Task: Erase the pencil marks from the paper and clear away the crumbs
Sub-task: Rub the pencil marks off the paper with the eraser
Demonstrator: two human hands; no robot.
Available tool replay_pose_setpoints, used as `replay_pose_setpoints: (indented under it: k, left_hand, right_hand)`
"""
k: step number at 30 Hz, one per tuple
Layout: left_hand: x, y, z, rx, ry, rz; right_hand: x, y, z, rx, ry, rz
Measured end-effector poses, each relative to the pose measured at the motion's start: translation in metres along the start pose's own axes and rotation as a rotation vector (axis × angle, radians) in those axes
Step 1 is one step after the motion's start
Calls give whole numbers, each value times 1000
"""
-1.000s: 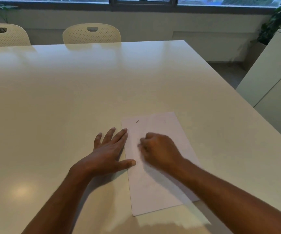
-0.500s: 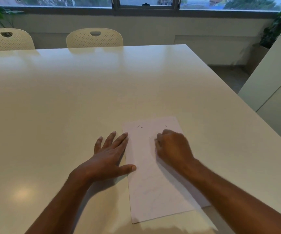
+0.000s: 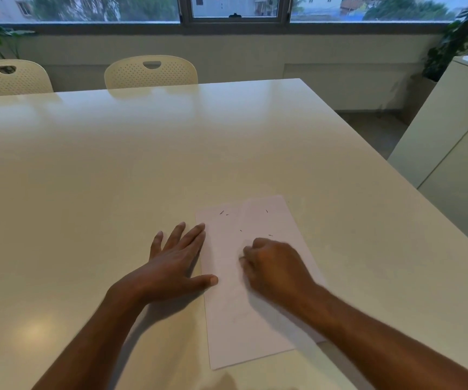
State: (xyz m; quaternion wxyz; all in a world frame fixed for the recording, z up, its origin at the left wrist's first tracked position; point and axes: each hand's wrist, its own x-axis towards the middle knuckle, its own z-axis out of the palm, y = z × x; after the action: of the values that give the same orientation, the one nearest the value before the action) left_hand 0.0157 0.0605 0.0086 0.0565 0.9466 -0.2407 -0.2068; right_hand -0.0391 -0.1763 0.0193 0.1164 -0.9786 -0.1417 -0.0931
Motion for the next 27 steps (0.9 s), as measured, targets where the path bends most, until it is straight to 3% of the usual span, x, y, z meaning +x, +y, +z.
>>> replay_pose_setpoints:
  k: [4, 9, 14, 21, 23, 27]
  left_hand:
    - [0, 3, -3, -11, -24, -6]
    - [-1, 6, -6, -5, -34, -24]
    - [-3, 10, -10, -23, -64, -44]
    - [-6, 26, -19, -39, -78, -84]
    - [-4, 35, -16, -28, 3, -84]
    - [12, 69, 7, -155, 403, -35]
  right_hand:
    - [16, 45, -6, -60, 135, 212]
    - [-13, -2, 1, 53, 54, 22]
    - [2, 51, 0, 163, 168, 251]
    - [-3, 51, 7, 296, 189, 317]
    - [-4, 51, 7, 295, 195, 306]
    - [-4, 51, 7, 299, 212, 295]
